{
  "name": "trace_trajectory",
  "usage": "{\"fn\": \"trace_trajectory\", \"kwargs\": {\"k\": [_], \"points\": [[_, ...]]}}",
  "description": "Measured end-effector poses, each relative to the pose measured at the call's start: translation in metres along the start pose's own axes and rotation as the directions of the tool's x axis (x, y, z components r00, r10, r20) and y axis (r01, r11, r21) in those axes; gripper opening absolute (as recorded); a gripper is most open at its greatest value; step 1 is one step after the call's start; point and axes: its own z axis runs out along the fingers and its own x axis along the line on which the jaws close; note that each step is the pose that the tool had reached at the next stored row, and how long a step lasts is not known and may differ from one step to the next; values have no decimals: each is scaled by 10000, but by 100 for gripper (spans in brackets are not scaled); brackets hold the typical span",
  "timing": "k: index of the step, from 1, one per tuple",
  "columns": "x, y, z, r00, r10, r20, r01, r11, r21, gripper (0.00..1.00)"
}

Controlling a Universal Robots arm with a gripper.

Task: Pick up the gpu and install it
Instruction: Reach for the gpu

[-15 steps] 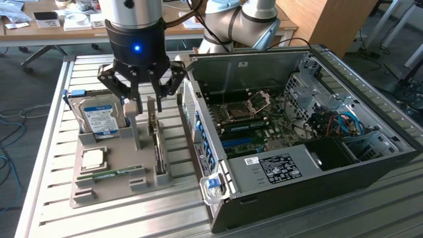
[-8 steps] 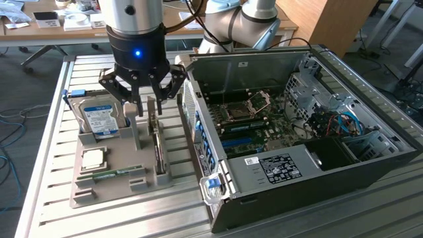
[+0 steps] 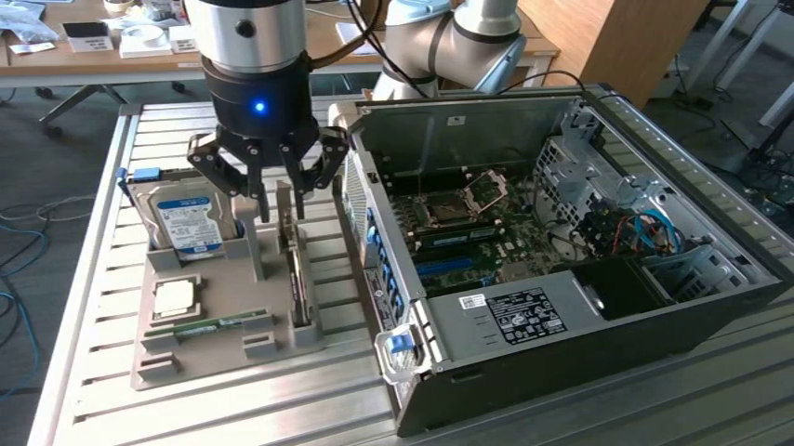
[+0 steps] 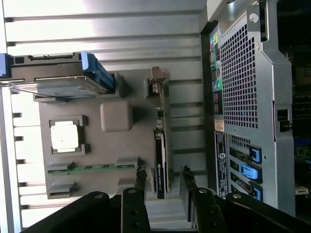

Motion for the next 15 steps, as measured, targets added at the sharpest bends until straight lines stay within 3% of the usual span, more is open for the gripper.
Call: {"fn": "trace_trajectory", "kwargs": {"k": [15], "points": [[5,-11,232,10000,0,0,0,10000,0,42]]}}
